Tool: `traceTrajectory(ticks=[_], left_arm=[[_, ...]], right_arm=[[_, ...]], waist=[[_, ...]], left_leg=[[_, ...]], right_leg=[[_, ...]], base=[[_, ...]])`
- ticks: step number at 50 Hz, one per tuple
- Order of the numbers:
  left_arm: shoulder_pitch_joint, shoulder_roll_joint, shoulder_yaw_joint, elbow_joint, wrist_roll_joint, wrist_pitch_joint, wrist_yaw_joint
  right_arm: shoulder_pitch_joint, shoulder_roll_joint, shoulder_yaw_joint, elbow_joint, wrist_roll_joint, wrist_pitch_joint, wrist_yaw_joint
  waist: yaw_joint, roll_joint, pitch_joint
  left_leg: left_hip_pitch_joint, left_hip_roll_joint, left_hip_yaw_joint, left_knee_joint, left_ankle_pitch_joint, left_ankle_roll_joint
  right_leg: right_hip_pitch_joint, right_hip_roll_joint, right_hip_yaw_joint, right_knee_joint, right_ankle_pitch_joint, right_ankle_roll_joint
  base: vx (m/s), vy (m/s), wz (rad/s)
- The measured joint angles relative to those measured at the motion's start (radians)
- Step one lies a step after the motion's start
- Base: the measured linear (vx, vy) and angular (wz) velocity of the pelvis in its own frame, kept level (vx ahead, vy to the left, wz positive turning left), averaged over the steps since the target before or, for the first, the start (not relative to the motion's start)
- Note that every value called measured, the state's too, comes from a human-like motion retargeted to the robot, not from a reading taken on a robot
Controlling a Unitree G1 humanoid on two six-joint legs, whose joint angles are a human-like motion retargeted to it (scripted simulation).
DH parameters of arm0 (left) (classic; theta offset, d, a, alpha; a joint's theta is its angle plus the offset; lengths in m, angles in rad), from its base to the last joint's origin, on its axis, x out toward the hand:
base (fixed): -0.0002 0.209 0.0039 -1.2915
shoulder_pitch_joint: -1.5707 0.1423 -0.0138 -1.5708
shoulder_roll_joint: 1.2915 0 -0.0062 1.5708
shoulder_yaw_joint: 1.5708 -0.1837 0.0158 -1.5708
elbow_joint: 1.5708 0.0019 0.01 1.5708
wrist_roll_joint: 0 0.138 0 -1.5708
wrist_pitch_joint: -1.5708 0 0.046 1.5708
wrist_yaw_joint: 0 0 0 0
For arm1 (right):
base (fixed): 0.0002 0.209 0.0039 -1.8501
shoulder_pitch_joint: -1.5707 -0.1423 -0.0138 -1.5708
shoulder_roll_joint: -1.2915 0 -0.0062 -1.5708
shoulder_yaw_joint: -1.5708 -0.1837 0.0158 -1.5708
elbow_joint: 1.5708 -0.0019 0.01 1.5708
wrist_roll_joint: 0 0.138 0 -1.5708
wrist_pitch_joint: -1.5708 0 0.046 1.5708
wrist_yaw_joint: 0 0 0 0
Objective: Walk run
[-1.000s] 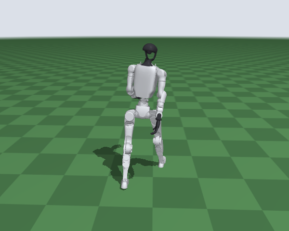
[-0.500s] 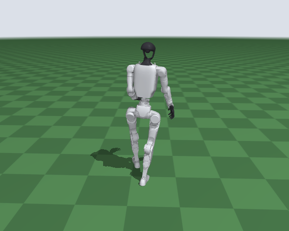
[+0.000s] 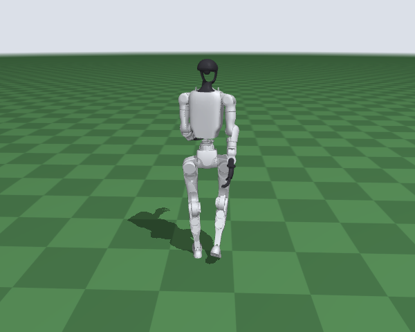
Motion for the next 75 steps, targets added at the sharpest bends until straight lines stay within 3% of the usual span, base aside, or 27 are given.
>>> traceTrajectory(ticks=[7,8,10,12,15,17,19,22,23,25,27,30,34,38,43,47,50,53,55,58,60,62,65,67,70,72,75], left_arm=[[-0.018,0.016,-0.007,-0.021,-0.014,-0.001,-0.061],[-0.016,0.021,-0.008,-0.020,-0.016,0.000,-0.061],[-0.012,0.024,-0.003,-0.015,-0.014,0.001,-0.059],[0.004,0.016,0.002,-0.009,-0.008,0.002,-0.056],[0.029,-0.004,0.009,0.008,-0.019,0.010,-0.055],[0.055,-0.020,0.010,0.020,-0.037,0.015,-0.058],[0.080,-0.039,0.016,0.030,-0.049,0.020,-0.066],[0.103,-0.070,0.004,0.039,-0.059,0.027,-0.049],[0.099,-0.075,0.001,0.040,-0.063,0.026,-0.038],[0.091,-0.084,0.000,0.039,-0.063,0.024,-0.035],[0.081,-0.090,0.008,0.035,-0.058,0.023,-0.051],[0.084,-0.092,0.008,0.018,-0.052,0.015,-0.060],[0.080,-0.072,-0.006,-0.001,-0.023,0.012,-0.065],[0.078,-0.069,-0.017,-0.009,0.009,0.009,-0.064],[0.090,-0.085,-0.018,-0.022,0.011,0.006,-0.053],[0.097,-0.105,0.011,-0.025,0.019,0.009,-0.058],[0.099,-0.115,0.036,-0.019,0.025,0.014,-0.063],[0.094,-0.113,0.057,-0.001,0.016,0.015,-0.077],[0.076,-0.116,0.054,0.010,0.002,0.029,-0.082],[0.052,-0.094,0.022,0.011,-0.011,0.025,-0.058],[0.031,-0.093,0.010,0.015,-0.005,0.023,-0.062],[0.012,-0.102,0.004,0.022,-0.005,0.032,-0.063],[0.010,-0.105,-0.034,0.019,-0.005,0.024,-0.051],[0.018,-0.100,-0.067,0.017,0.000,0.017,-0.052],[0.008,-0.086,-0.111,0.027,-0.005,0.030,-0.064],[-0.001,-0.073,-0.135,0.032,-0.002,0.036,-0.071],[-0.018,-0.052,-0.155,0.034,0.018,0.038,-0.084]], right_arm=[[0.113,-0.007,0.002,0.000,-0.032,0.034,0.014],[0.116,-0.006,0.006,0.000,-0.044,0.035,0.022],[0.111,-0.007,0.011,0.000,-0.079,0.026,0.044],[0.097,-0.011,0.021,0.000,-0.107,0.013,0.054],[0.051,-0.021,0.037,0.000,-0.130,0.007,0.041],[0.018,-0.022,0.038,-0.002,-0.133,0.004,0.006],[-0.015,-0.020,0.044,-0.015,-0.118,-0.003,-0.023],[-0.083,-0.026,0.057,-0.038,-0.068,-0.014,-0.034],[-0.117,-0.031,0.064,-0.044,-0.049,-0.013,-0.028],[-0.183,-0.040,0.067,-0.063,-0.030,-0.006,-0.019],[-0.258,-0.051,0.072,-0.082,-0.024,0.000,-0.023],[-0.359,-0.072,0.093,-0.124,-0.027,-0.006,-0.045],[-0.449,-0.103,0.127,-0.220,-0.034,-0.045,-0.039],[-0.495,-0.135,0.152,-0.314,-0.042,-0.086,-0.043],[-0.504,-0.132,0.144,-0.355,-0.054,-0.124,-0.098],[-0.462,-0.100,0.129,-0.314,-0.059,-0.143,-0.099],[-0.393,-0.078,0.110,-0.257,-0.112,-0.151,-0.080],[-0.289,-0.053,0.096,-0.207,-0.193,-0.111,-0.098],[-0.217,-0.039,0.090,-0.165,-0.205,-0.085,-0.152],[-0.131,-0.041,0.098,-0.076,-0.177,-0.101,-0.178],[-0.074,-0.051,0.093,-0.041,-0.184,-0.097,-0.131],[-0.020,-0.055,0.074,-0.033,-0.215,-0.073,-0.085],[0.050,-0.063,0.041,-0.015,-0.237,-0.058,-0.049],[0.088,-0.067,0.033,0.000,-0.228,-0.057,-0.018],[0.127,-0.073,0.031,0.000,-0.205,-0.043,0.043],[0.133,-0.078,0.041,0.000,-0.195,-0.038,0.061],[0.108,-0.090,0.065,0.000,-0.183,-0.032,0.078]], waist=[[-0.071,-0.039,0.015],[-0.077,-0.038,0.021],[-0.088,-0.027,0.029],[-0.087,-0.018,0.029],[-0.097,-0.026,0.010],[-0.137,-0.025,-0.009],[-0.166,-0.012,-0.012],[-0.170,-0.020,-0.011],[-0.157,-0.037,-0.018],[-0.136,-0.059,-0.029],[-0.125,-0.056,-0.025],[-0.044,-0.081,-0.012],[0.038,-0.074,0.007],[0.078,-0.032,0.036],[0.085,-0.023,0.039],[0.099,-0.038,0.030],[0.127,-0.083,-0.005],[0.136,-0.125,-0.014],[0.130,-0.100,0.006],[0.089,-0.025,0.026],[0.083,0.014,0.037],[0.065,0.043,0.048],[-0.002,0.096,0.053],[-0.043,0.118,0.049],[-0.080,0.120,0.041],[-0.090,0.108,0.038],[-0.084,0.076,0.039]], left_leg=[[0.162,-0.084,-0.069,-0.032,-0.085,-0.019],[0.187,-0.080,-0.080,-0.033,-0.096,-0.026],[0.225,-0.062,-0.099,-0.031,-0.115,-0.047],[0.255,-0.049,-0.102,-0.019,-0.125,-0.064],[0.281,-0.053,-0.108,0.019,-0.093,-0.094],[0.282,-0.038,-0.143,0.073,0.009,-0.134],[0.262,-0.006,-0.169,0.178,0.176,-0.173],[0.153,0.008,-0.166,0.472,0.447,-0.232],[0.095,0.003,-0.127,0.587,0.509,-0.236],[-0.010,0.033,-0.047,0.757,0.576,-0.180],[-0.094,0.043,-0.007,0.833,0.421,-0.170],[-0.203,-0.045,0.042,0.839,0.273,-0.186],[-0.330,-0.083,0.063,0.644,0.109,-0.177],[-0.358,-0.042,0.151,0.294,0.096,-0.081],[-0.351,-0.053,0.382,-0.013,0.027,-0.045],[-0.302,-0.027,0.533,-0.055,0.019,-0.007],[-0.271,-0.021,0.614,-0.027,0.078,0.117],[-0.233,-0.027,0.507,0.021,0.055,0.117],[-0.222,-0.010,0.425,0.056,0.045,0.117],[-0.188,0.024,0.328,0.081,0.018,0.117],[-0.148,0.021,0.286,0.081,0.000,0.117],[-0.107,-0.004,0.230,0.070,-0.010,0.117],[-0.048,-0.027,0.142,0.041,-0.004,0.116],[-0.017,-0.046,0.074,0.032,-0.003,0.117],[0.028,-0.098,-0.035,0.027,-0.007,0.117],[0.063,-0.137,-0.106,0.031,-0.015,0.117],[0.128,-0.192,-0.190,0.030,-0.023,0.117]], right_leg=[[-0.095,-0.241,0.043,-0.528,-0.103,0.043],[-0.106,-0.250,0.058,-0.595,-0.132,0.039],[-0.122,-0.234,0.163,-0.730,-0.180,0.089],[-0.123,-0.234,0.152,-0.771,-0.191,0.122],[-0.129,-0.233,0.128,-0.669,-0.153,0.084],[-0.110,-0.236,0.102,-0.632,-0.063,0.095],[-0.078,-0.196,0.210,-0.602,-0.072,0.034],[-0.004,-0.199,0.165,-0.598,-0.104,-0.044],[0.018,-0.232,0.076,-0.603,-0.108,-0.054],[0.053,-0.239,0.026,-0.611,-0.128,-0.079],[0.081,-0.192,0.106,-0.628,-0.146,-0.097],[0.140,-0.197,0.054,-0.668,-0.143,-0.101],[0.207,-0.141,0.049,-0.705,-0.168,-0.122],[0.289,-0.055,0.009,-0.732,-0.212,-0.147],[0.368,-0.003,-0.068,-0.737,-0.279,-0.169],[0.404,0.028,-0.074,-0.692,-0.305,-0.176],[0.418,-0.007,-0.111,-0.638,-0.248,-0.123],[0.450,-0.014,-0.144,-0.542,-0.033,-0.019],[0.415,0.010,-0.092,-0.406,0.154,0.103],[0.277,0.152,0.001,-0.151,0.270,0.148],[0.204,0.193,0.086,-0.014,0.175,0.147],[0.152,0.172,0.134,0.049,0.079,0.116],[0.090,0.090,0.140,0.018,-0.056,0.013],[0.073,0.013,0.131,-0.099,-0.105,-0.014],[0.062,-0.058,0.182,-0.344,-0.097,-0.006],[0.051,-0.064,0.301,-0.487,-0.125,0.005],[0.023,-0.097,0.398,-0.659,-0.182,0.057]], base=[[0.69,-0.20,0.80],[0.79,-0.34,0.54],[0.75,-0.34,0.44],[0.85,-0.44,0.26],[0.87,-0.50,0.48],[0.97,-0.63,1.09],[0.89,-0.61,1.02],[0.80,-0.53,0.53],[0.61,-0.41,0.12],[0.56,-0.34,0.17],[0.58,-0.29,0.13],[0.54,-0.20,-0.79],[0.59,-0.20,-0.40],[0.65,-0.14,0.17],[0.70,-0.12,0.38],[0.74,-0.13,0.17],[0.87,-0.19,-0.01],[1.04,-0.26,0.35],[0.59,0.19,1.29],[0.80,-0.06,1.79],[0.68,0.14,1.45],[0.60,0.26,1.53],[0.61,0.17,2.22],[0.65,0.07,2.41],[0.68,0.01,2.21],[0.66,-0.03,1.94],[0.50,-0.03,1.46]])
